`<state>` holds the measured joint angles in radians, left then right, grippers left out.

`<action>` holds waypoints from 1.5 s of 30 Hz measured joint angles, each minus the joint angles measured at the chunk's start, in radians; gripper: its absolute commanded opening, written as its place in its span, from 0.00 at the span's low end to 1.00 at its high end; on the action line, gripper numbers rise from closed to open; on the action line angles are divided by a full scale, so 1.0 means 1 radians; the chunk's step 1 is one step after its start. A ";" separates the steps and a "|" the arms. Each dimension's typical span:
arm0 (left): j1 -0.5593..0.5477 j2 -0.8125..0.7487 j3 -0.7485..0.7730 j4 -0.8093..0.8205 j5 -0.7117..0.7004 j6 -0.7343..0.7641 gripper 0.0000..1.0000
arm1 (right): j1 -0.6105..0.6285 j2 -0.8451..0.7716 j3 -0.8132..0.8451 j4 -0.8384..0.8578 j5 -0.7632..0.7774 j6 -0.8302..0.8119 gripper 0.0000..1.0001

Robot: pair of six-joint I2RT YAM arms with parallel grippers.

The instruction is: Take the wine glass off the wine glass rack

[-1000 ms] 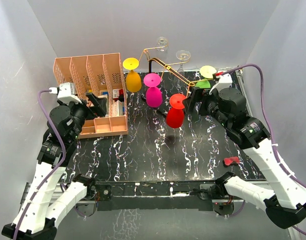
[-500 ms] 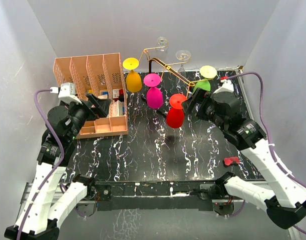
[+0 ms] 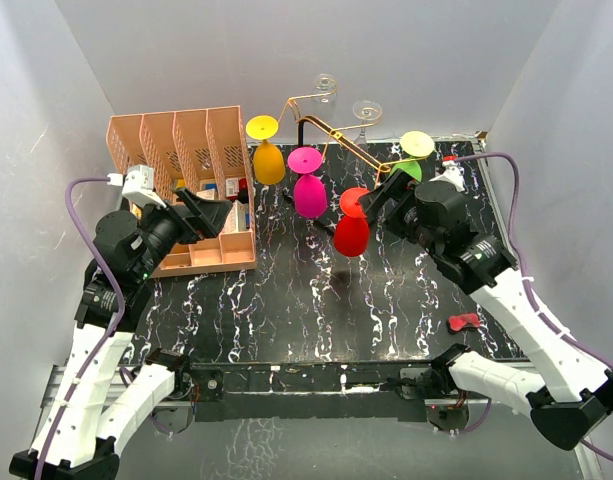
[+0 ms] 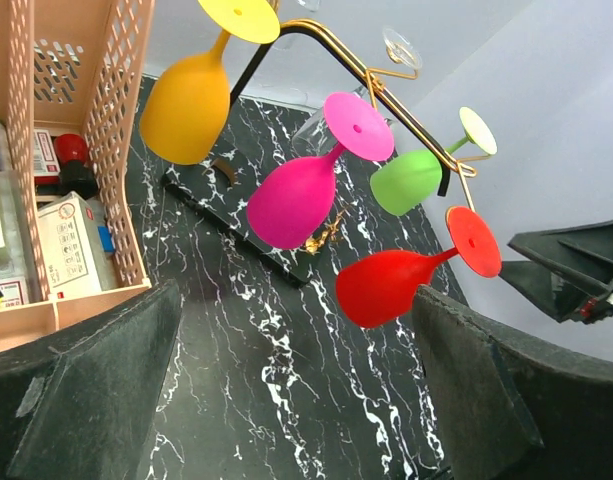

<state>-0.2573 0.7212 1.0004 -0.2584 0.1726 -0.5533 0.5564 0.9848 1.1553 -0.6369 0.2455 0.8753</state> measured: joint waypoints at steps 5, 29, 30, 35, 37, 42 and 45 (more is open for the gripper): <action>0.000 0.000 0.000 0.000 0.019 -0.022 0.97 | 0.000 0.042 -0.007 0.032 0.001 0.035 0.86; 0.000 0.020 -0.004 0.018 0.054 -0.061 0.97 | 0.000 0.073 -0.054 0.091 0.010 0.048 0.57; 0.000 0.019 -0.004 0.018 0.054 -0.061 0.97 | 0.000 0.073 -0.054 0.092 0.010 0.048 0.57; 0.000 0.019 -0.004 0.018 0.053 -0.061 0.97 | 0.000 0.073 -0.054 0.095 0.010 0.049 0.51; 0.000 0.020 -0.004 0.017 0.053 -0.061 0.97 | 0.000 0.072 -0.054 0.096 0.010 0.051 0.50; 0.000 0.022 -0.004 0.016 0.053 -0.060 0.97 | 0.000 0.074 -0.052 0.094 0.010 0.052 0.46; 0.000 0.025 -0.004 0.014 0.053 -0.060 0.97 | 0.000 0.080 -0.042 0.087 0.010 0.051 0.44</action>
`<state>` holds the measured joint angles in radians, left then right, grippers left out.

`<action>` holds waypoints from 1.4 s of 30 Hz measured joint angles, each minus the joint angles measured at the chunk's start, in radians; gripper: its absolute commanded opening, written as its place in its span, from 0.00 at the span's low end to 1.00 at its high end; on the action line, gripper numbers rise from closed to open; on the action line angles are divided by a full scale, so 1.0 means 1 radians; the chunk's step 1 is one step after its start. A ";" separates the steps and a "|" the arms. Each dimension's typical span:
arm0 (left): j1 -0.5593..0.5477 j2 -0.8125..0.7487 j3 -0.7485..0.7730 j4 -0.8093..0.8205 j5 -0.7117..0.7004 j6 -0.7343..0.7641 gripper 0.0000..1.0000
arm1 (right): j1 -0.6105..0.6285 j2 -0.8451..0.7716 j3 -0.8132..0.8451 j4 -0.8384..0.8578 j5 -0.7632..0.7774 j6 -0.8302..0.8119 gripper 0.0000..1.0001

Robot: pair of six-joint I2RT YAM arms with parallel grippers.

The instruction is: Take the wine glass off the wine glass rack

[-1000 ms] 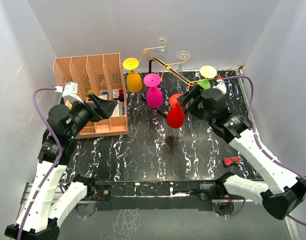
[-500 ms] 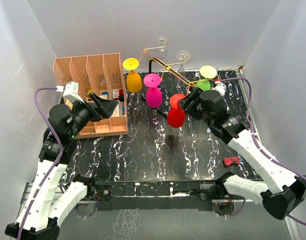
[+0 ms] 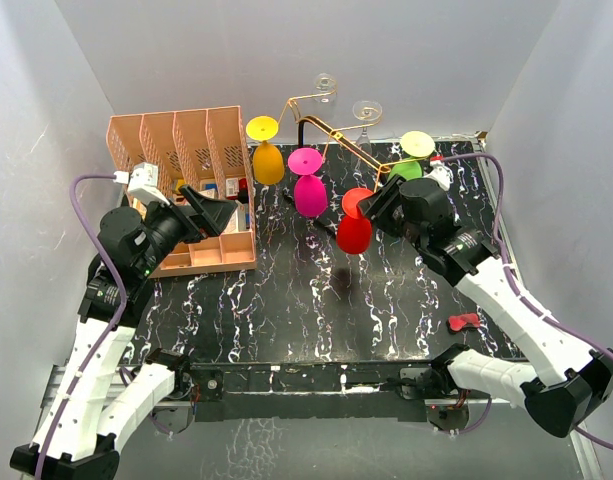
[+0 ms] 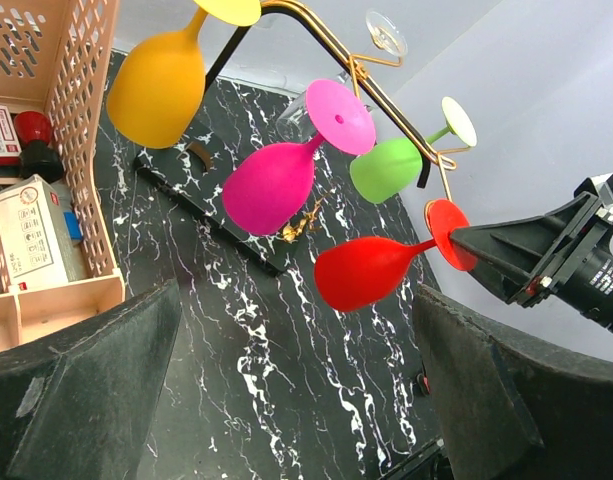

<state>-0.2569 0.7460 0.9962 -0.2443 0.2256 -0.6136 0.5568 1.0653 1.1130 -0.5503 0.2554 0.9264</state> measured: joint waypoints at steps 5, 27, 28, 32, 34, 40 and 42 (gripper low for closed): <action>0.000 0.002 0.000 -0.003 -0.001 0.002 0.97 | 0.000 0.020 0.032 -0.027 0.001 -0.004 0.40; 0.000 0.003 0.000 -0.018 -0.005 0.019 0.97 | 0.004 0.055 0.124 -0.130 0.035 -0.034 0.28; 0.000 0.003 0.000 -0.018 -0.005 0.019 0.97 | 0.004 0.055 0.126 -0.132 0.035 -0.034 0.28; 0.000 0.003 0.000 -0.018 -0.005 0.019 0.97 | 0.004 0.055 0.134 -0.134 0.037 -0.034 0.27; 0.000 0.003 0.000 -0.018 -0.005 0.019 0.97 | 0.004 0.055 0.135 -0.135 0.038 -0.034 0.25; 0.000 0.003 0.000 -0.018 -0.005 0.019 0.97 | 0.004 0.055 0.149 -0.136 0.039 -0.030 0.20; 0.000 0.003 0.000 -0.018 -0.006 0.019 0.97 | 0.004 0.055 0.156 -0.138 0.039 -0.026 0.18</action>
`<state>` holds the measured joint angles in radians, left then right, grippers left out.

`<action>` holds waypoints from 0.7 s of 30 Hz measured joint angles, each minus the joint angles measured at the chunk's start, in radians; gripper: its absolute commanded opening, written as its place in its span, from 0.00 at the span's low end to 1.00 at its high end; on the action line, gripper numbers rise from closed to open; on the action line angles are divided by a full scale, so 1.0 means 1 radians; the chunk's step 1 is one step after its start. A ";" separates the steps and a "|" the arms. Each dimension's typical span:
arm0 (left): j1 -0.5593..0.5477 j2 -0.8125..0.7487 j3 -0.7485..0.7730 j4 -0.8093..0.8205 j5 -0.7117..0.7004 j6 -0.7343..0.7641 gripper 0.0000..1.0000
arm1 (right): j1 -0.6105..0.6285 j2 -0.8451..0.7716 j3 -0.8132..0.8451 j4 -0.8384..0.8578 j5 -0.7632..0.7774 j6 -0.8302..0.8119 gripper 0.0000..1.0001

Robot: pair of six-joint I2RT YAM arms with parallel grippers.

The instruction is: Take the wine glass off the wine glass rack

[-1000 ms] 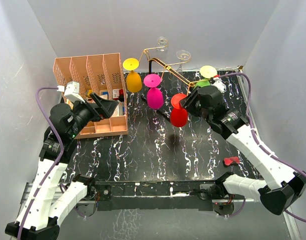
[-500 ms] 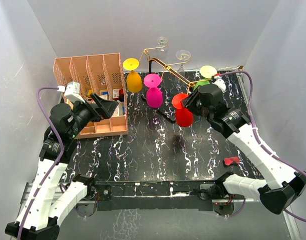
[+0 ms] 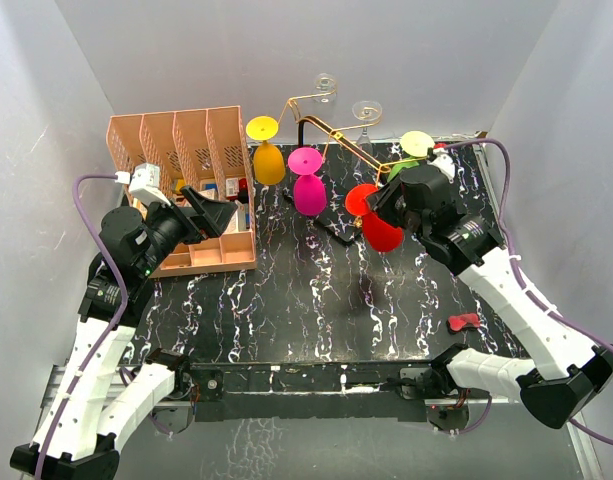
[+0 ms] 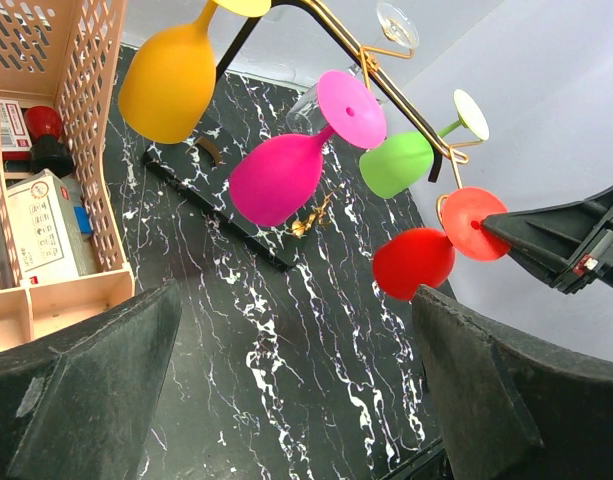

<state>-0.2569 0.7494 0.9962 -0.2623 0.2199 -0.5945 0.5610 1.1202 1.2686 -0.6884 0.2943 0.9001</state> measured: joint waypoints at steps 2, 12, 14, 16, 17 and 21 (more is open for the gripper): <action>0.000 0.000 0.000 0.000 0.000 0.000 0.97 | 0.000 0.000 0.005 0.000 0.002 0.012 0.15; 0.000 0.000 0.000 0.000 0.000 -0.001 0.97 | 0.001 -0.013 -0.009 0.048 0.007 0.133 0.09; 0.000 0.000 0.000 0.000 0.000 0.000 0.97 | 0.001 -0.014 -0.015 0.062 0.016 0.166 0.09; 0.000 0.000 0.000 0.000 0.000 -0.001 0.97 | 0.000 -0.018 -0.026 0.071 0.025 0.200 0.09; 0.000 0.000 0.000 0.000 0.000 -0.001 0.97 | 0.000 -0.019 -0.032 0.081 0.026 0.215 0.09; 0.000 0.000 0.000 -0.003 -0.002 0.000 0.97 | -0.005 -0.023 -0.050 0.111 0.032 0.275 0.09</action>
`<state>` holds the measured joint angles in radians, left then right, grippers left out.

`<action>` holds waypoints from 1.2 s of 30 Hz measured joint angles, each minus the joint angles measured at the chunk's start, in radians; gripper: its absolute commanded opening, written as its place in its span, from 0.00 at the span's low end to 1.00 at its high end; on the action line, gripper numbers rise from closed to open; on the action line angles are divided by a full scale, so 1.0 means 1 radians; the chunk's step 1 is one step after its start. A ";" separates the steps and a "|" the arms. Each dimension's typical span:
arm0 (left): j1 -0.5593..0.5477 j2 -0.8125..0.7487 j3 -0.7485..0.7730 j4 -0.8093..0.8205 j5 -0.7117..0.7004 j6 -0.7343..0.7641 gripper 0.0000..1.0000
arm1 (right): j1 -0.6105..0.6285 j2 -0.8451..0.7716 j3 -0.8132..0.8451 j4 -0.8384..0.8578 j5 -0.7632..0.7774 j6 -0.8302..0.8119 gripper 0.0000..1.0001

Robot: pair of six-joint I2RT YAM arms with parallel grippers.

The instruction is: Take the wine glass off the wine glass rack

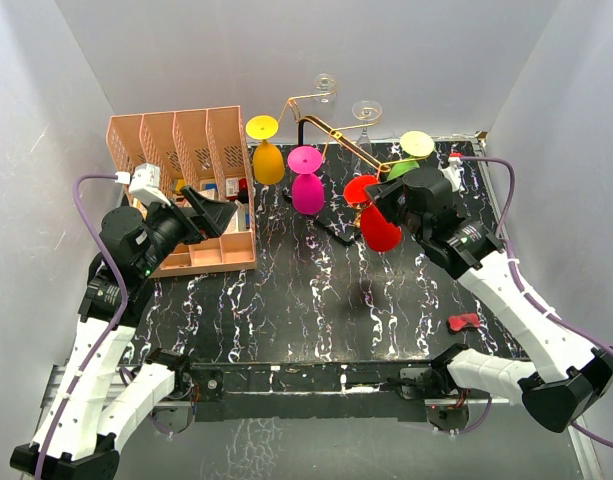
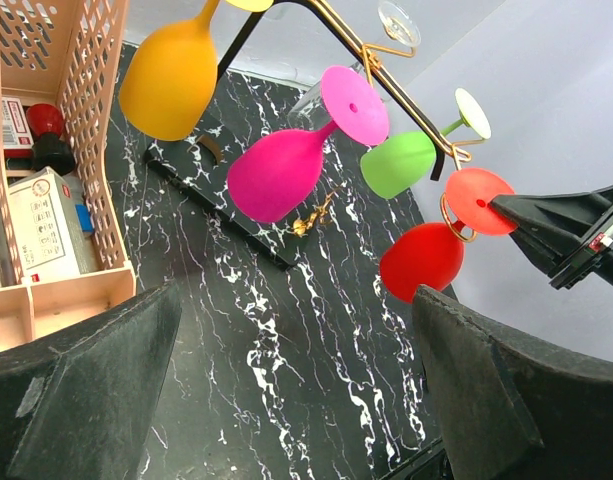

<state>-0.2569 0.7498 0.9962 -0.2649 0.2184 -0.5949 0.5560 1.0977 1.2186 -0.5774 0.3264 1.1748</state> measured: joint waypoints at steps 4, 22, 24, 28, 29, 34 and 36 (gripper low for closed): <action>0.000 0.000 0.000 -0.005 -0.001 0.000 0.97 | -0.008 0.000 -0.008 0.020 0.014 0.046 0.09; 0.000 0.002 0.000 -0.013 0.000 -0.010 0.97 | -0.108 0.069 -0.017 0.189 -0.103 0.083 0.09; 0.000 0.002 0.000 -0.013 0.000 -0.016 0.97 | -0.108 0.080 -0.016 0.205 -0.141 0.076 0.09; 0.000 0.003 0.000 -0.012 0.003 -0.027 0.97 | -0.109 0.105 -0.003 0.225 -0.230 0.064 0.08; 0.000 0.003 0.000 -0.012 0.004 -0.031 0.97 | -0.109 0.113 0.001 0.233 -0.261 0.062 0.08; 0.000 0.003 0.000 -0.012 0.008 -0.046 0.97 | -0.109 0.137 0.008 0.287 -0.465 0.056 0.08; 0.000 0.003 0.000 -0.012 0.008 -0.050 0.97 | -0.109 0.138 0.008 0.315 -0.548 0.056 0.08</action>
<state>-0.2569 0.7525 0.9962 -0.2768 0.2268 -0.6445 0.4465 1.2362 1.2270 -0.2623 -0.2214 1.2312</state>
